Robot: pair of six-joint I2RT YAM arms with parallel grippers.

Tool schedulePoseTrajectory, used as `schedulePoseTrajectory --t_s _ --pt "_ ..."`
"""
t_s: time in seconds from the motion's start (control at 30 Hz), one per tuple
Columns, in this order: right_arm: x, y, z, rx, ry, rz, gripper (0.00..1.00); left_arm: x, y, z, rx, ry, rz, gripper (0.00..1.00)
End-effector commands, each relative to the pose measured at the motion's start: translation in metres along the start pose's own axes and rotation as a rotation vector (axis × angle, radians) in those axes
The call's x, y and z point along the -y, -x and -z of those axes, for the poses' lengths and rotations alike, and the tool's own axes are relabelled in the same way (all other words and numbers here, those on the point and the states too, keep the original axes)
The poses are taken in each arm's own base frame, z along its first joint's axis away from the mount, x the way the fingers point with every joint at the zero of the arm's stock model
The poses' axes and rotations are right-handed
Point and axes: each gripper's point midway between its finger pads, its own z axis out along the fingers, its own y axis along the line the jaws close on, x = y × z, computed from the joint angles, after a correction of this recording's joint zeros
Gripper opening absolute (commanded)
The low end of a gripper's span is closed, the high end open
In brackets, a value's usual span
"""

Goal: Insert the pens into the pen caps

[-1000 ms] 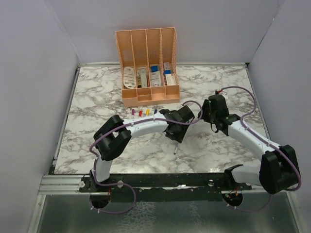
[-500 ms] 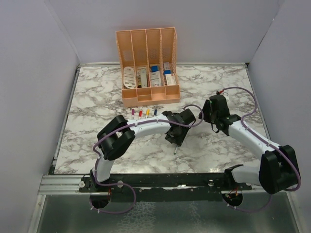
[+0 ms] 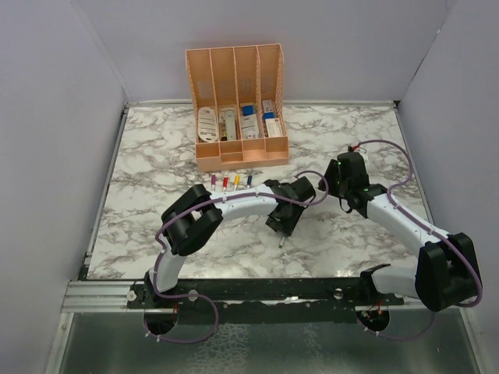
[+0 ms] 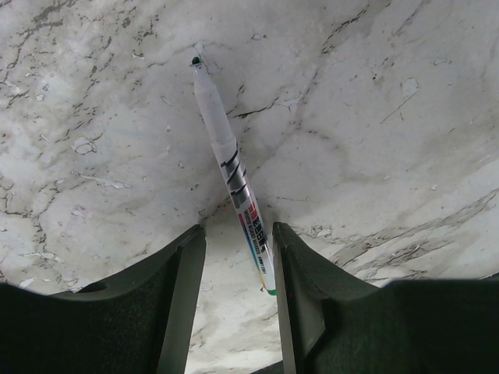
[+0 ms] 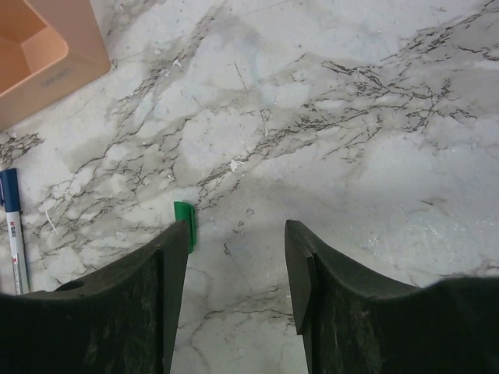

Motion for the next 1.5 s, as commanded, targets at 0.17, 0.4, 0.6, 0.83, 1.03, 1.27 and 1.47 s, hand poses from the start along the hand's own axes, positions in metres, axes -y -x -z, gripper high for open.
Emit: schedulePoseTrajectory --t_s 0.17,0.4,0.6,0.83,1.03,1.27,1.47 --pt "-0.006 -0.001 -0.002 0.000 0.040 -0.022 0.52 -0.046 -0.032 -0.030 -0.108 0.180 -0.023 0.38" --pt "-0.006 -0.002 -0.001 -0.002 0.047 -0.023 0.52 -0.079 -0.032 -0.025 -0.143 0.227 -0.022 0.33" --pt "-0.008 -0.004 0.000 -0.006 0.058 -0.029 0.52 -0.107 -0.038 -0.023 -0.194 0.297 -0.039 0.32" --pt "-0.010 -0.005 0.001 -0.011 0.071 -0.034 0.52 -0.117 -0.041 -0.024 -0.252 0.318 -0.092 0.27" --pt "-0.011 -0.002 0.002 0.000 0.078 -0.036 0.52 -0.115 -0.040 -0.026 -0.266 0.294 -0.141 0.25" --pt "-0.011 -0.003 0.002 -0.004 0.078 -0.036 0.52 -0.113 -0.048 -0.041 -0.322 0.263 -0.167 0.00" --pt "-0.011 -0.003 0.001 -0.006 0.076 -0.028 0.51 -0.112 -0.052 -0.048 -0.322 0.247 -0.174 0.00"
